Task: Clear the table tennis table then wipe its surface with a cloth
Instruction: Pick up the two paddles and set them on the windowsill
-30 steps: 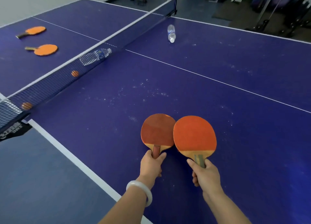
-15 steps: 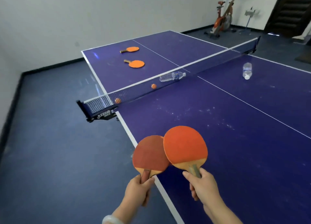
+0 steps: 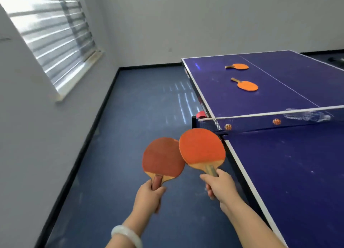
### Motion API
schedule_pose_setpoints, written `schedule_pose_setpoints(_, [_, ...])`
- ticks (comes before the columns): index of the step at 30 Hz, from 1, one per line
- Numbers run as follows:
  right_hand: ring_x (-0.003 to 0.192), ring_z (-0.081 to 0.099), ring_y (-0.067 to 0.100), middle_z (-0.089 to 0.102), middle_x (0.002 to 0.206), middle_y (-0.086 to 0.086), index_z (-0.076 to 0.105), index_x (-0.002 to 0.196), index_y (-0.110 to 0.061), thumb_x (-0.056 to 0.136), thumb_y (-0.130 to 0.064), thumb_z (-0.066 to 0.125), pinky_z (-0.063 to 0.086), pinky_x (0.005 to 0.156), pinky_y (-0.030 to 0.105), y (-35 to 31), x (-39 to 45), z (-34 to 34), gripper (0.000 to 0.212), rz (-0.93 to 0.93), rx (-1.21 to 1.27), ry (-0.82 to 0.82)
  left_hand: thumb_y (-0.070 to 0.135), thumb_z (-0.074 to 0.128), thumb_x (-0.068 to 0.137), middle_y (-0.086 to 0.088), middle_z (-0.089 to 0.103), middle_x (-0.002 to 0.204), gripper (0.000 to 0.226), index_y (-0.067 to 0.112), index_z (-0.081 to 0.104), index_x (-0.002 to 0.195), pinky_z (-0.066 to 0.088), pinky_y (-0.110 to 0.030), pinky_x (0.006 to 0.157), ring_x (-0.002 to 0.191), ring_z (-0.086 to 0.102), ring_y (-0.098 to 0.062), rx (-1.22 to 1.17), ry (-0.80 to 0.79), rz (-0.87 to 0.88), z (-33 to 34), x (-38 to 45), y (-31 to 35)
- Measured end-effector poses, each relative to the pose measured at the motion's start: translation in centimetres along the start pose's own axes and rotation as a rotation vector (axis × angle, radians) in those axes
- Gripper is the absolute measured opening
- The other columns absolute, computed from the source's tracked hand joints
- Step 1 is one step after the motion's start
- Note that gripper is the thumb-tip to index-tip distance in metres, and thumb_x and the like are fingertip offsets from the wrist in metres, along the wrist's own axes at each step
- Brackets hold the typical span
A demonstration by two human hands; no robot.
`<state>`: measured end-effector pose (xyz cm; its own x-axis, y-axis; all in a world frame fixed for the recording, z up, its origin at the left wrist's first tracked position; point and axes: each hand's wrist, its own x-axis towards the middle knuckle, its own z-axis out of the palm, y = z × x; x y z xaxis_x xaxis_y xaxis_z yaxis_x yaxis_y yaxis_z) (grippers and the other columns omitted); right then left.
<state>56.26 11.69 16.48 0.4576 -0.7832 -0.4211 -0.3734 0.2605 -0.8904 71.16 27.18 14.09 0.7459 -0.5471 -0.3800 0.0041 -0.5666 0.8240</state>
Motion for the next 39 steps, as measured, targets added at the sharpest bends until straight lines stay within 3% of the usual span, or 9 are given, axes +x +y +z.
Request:
schedule_pose_setpoints(7, [0.044, 0.039, 0.012, 0.048, 0.057, 0.005, 0.057, 0.088, -0.007, 0.086, -0.01, 0.067, 0.035, 0.042, 0.025, -5.4, 7.8, 10.0, 0.011, -0.007, -0.054, -0.121, 0.013, 0.062, 0.085, -0.008, 0.05, 0.057, 0.016, 0.008, 0.047, 0.082, 0.038, -0.027, 0.044, 0.042, 0.044, -0.019, -0.17, 0.141, -0.062, -7.6, 8.9, 1.1])
schedule_pose_setpoints(13, [0.041, 0.039, 0.011, 0.048, 0.057, 0.005, 0.055, 0.098, -0.01, 0.086, -0.011, 0.068, 0.035, 0.039, 0.023, -12.2, 19.3, 17.6, 0.018, -0.07, -0.085, -0.204, 0.01, 0.06, 0.085, -0.006, 0.049, 0.058, 0.015, 0.01, 0.046, 0.081, 0.037, -0.024, 0.042, 0.043, 0.044, -0.017, -0.222, 0.242, -0.077, -12.9, 20.3, 4.5])
schedule_pose_setpoints(21, [0.04, 0.038, 0.012, 0.047, 0.056, 0.005, 0.053, 0.085, -0.008, 0.085, -0.005, 0.063, 0.032, 0.04, 0.022, -23.6, 35.1, 28.5, 0.01, -0.087, -0.169, -0.399, 0.01, 0.063, 0.085, -0.003, 0.047, 0.054, 0.021, 0.011, 0.044, 0.077, 0.035, -0.023, 0.039, 0.041, 0.042, -0.015, -0.255, 0.36, -0.152, -21.1, 35.3, 8.3])
schedule_pose_setpoints(27, [0.037, 0.04, 0.01, 0.049, 0.053, 0.003, 0.04, 0.108, -0.016, 0.084, -0.003, 0.062, 0.034, 0.039, 0.02, -29.1, 43.7, 38.8, 0.035, -0.05, -0.192, -0.476, 0.01, 0.063, 0.084, -0.004, 0.047, 0.054, 0.019, 0.01, 0.045, 0.08, 0.037, -0.025, 0.04, 0.042, 0.043, -0.016, -0.293, 0.45, -0.255, -27.8, 44.9, 7.8])
schedule_pose_setpoints(30, [0.04, 0.04, 0.011, 0.048, 0.056, 0.005, 0.045, 0.115, -0.015, 0.085, -0.002, 0.062, 0.034, 0.039, 0.021, -32.1, 48.2, 44.2, 0.036, -0.058, -0.201, -0.502, 0.008, 0.063, 0.085, -0.004, 0.046, 0.053, 0.018, 0.009, 0.046, 0.08, 0.036, -0.024, 0.038, 0.04, 0.043, -0.016, -0.285, 0.49, -0.258, -32.1, 51.2, 7.7])
schedule_pose_setpoints(34, [0.042, 0.038, 0.012, 0.047, 0.057, 0.006, 0.054, 0.098, -0.005, 0.085, -0.002, 0.062, 0.033, 0.04, 0.023, -36.7, 54.7, 51.6, 0.016, -0.084, -0.222, -0.495, 0.006, 0.062, 0.087, -0.006, 0.045, 0.054, 0.016, 0.008, 0.046, 0.083, 0.035, -0.023, 0.038, 0.04, 0.042, -0.017, -0.334, 0.518, -0.237, -38.2, 61.1, 8.4])
schedule_pose_setpoints(39, [0.04, 0.037, 0.012, 0.046, 0.055, 0.004, 0.051, 0.088, -0.005, 0.083, 0.0, 0.061, 0.031, 0.04, 0.021, -42.3, 62.4, 58.6, 0.012, -0.107, -0.252, -0.46, 0.006, 0.062, 0.087, -0.007, 0.045, 0.055, 0.015, 0.007, 0.047, 0.085, 0.034, -0.023, 0.037, 0.04, 0.04, -0.017, -0.342, 0.482, -0.212, -44.3, 71.9, 10.9])
